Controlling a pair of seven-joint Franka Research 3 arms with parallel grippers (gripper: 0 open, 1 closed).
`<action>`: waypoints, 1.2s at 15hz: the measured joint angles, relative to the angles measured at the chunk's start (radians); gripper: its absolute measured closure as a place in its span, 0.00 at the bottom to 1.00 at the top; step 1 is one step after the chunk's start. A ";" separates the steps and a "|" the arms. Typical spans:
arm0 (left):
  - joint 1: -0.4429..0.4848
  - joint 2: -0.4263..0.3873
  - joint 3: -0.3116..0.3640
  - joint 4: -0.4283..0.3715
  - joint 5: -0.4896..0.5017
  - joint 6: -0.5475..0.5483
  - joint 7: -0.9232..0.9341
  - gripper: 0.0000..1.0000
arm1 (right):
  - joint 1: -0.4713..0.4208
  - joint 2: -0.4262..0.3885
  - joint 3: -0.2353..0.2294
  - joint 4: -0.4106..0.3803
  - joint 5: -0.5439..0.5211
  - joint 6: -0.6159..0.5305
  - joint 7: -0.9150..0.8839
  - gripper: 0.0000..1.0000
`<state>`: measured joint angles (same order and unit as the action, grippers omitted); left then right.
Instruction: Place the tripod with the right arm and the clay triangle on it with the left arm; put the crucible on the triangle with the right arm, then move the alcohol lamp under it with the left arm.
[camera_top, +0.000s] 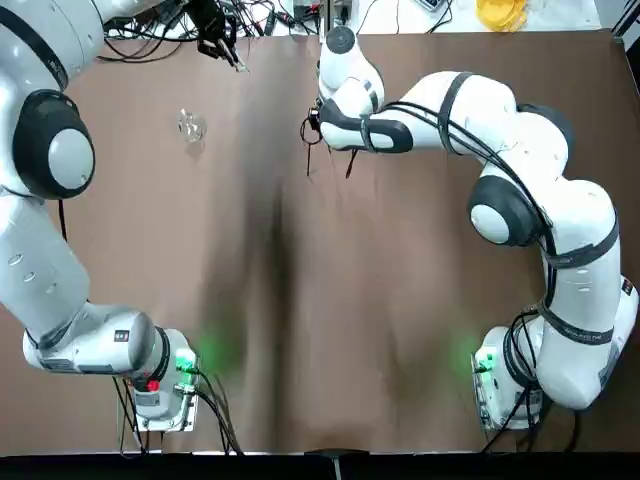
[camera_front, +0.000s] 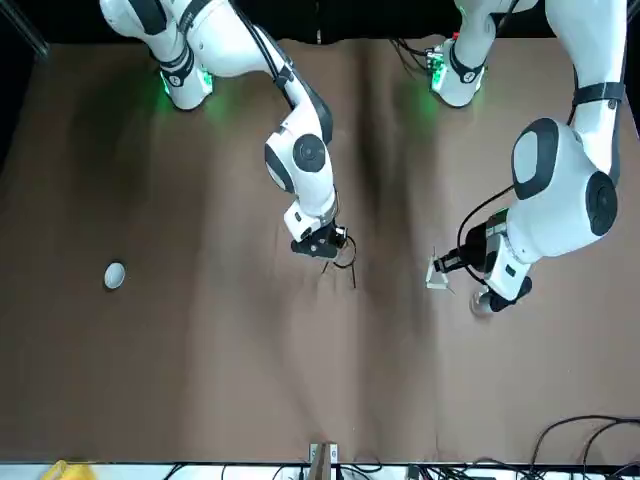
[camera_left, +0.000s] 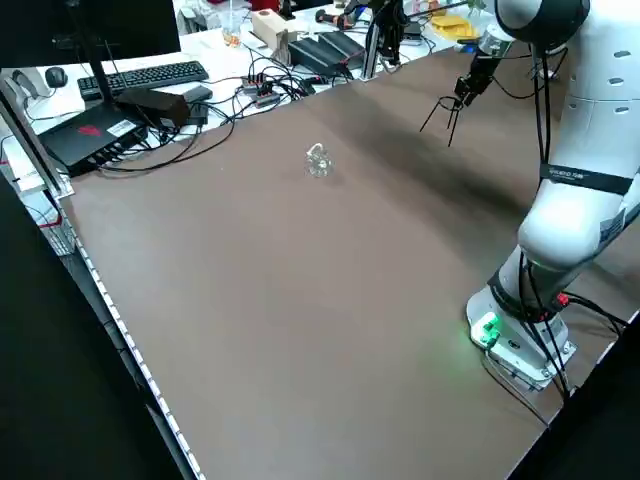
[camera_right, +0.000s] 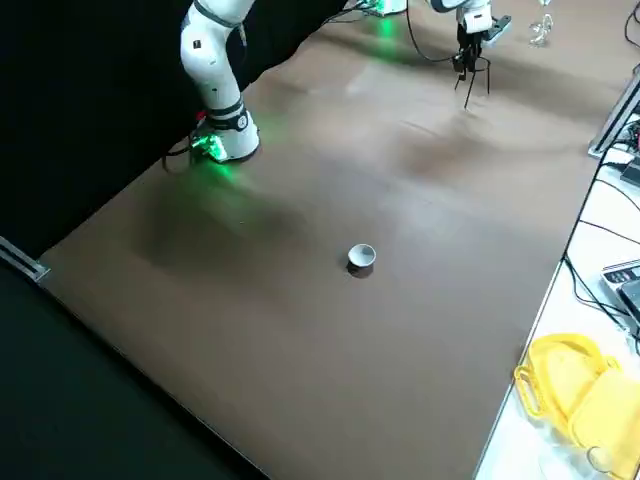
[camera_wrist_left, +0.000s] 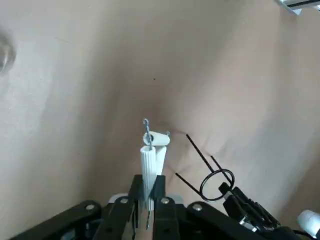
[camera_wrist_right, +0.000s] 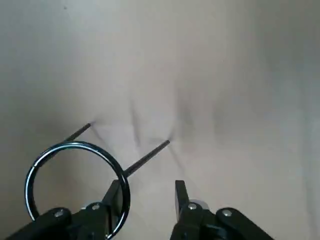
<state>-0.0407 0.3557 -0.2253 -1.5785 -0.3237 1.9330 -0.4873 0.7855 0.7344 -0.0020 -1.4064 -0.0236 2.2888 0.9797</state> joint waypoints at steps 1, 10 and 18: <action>0.000 0.000 -0.003 0.000 0.000 0.000 -0.002 0.87 | 0.000 0.000 0.000 0.001 0.000 0.000 0.007 0.49; -0.020 0.017 -0.077 0.000 -0.026 -0.002 -0.032 0.87 | -0.012 -0.039 -0.020 0.036 0.001 -0.001 0.097 0.23; -0.110 0.121 -0.109 0.007 -0.114 0.168 -0.032 0.87 | -0.216 -0.237 -0.029 0.046 0.002 -0.299 -0.138 0.23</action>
<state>-0.1508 0.4762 -0.3340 -1.5718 -0.4374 2.1008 -0.5195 0.5694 0.4970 -0.0305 -1.3603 -0.0215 1.9901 0.8416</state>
